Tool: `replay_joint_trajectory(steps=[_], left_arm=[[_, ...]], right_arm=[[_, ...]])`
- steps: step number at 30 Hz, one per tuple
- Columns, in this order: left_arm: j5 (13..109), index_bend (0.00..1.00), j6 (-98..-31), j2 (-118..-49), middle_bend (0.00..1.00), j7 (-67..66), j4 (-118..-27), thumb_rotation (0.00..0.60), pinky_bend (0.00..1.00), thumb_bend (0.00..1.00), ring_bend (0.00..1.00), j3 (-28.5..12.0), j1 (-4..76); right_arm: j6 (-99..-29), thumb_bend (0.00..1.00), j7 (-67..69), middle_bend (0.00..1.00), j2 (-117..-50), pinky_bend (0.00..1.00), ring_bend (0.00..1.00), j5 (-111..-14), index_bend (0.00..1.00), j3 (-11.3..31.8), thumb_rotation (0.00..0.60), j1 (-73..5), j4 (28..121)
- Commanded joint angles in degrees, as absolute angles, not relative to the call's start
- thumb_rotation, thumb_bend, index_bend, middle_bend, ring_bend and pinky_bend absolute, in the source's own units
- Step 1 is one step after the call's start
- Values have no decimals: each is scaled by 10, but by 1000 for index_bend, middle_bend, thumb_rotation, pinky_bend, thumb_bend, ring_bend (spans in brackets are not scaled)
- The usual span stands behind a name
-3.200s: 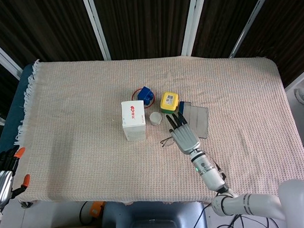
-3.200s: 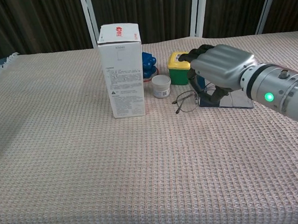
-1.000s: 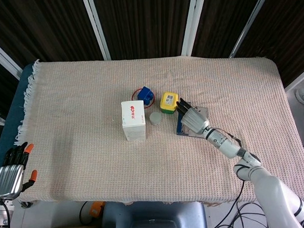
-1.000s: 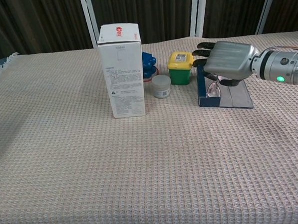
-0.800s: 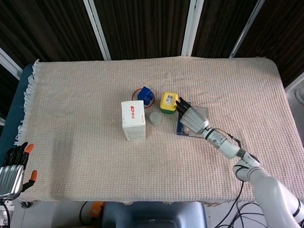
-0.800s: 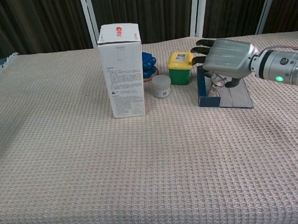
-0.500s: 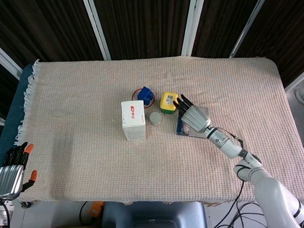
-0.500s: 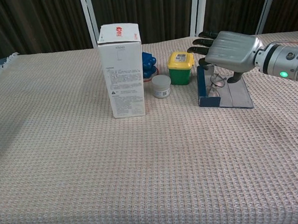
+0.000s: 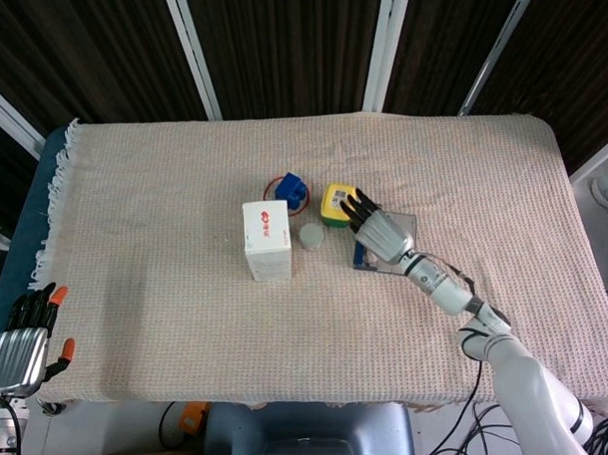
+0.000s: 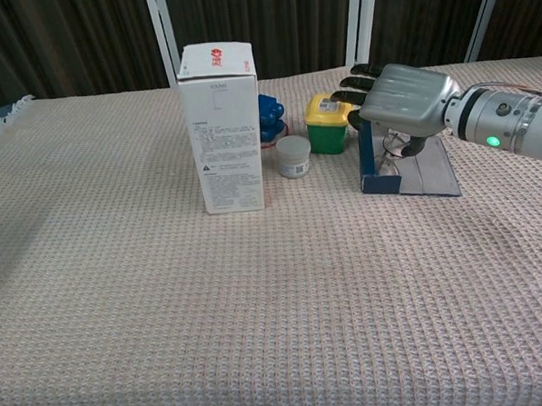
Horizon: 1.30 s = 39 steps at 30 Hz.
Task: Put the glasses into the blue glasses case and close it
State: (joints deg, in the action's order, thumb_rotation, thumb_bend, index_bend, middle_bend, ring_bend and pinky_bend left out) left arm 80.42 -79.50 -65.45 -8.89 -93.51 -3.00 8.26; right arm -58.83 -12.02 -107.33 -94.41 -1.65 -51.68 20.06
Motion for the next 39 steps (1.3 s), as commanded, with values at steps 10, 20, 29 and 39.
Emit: replay_joint_trajectory(steps=[10, 20, 29, 39], left_arm=[[804, 0, -798, -654, 0, -88, -935, 600, 15, 410, 0, -29, 81], [798, 0, -796, -655, 0, -92, -935, 600, 16, 415, 0, -31, 82], [799, 0, -797, -655, 0, -91, -934, 600, 16, 413, 0, -30, 81], [800, 0, -798, -654, 0, -89, -933, 600, 16, 414, 0, -29, 81]], right_arm=[[-553, 264, -120, 166, -1100, 0, 0, -939, 494, -16, 600, -531, 169], [-532, 265, -120, 166, -1114, 0, 0, -933, 528, -14, 600, -540, 154], [-531, 331, -124, 165, -1122, 0, 0, -930, 669, -12, 600, -542, 146], [-544, 454, -124, 167, -1115, 0, 0, -933, 732, -18, 600, -536, 153]])
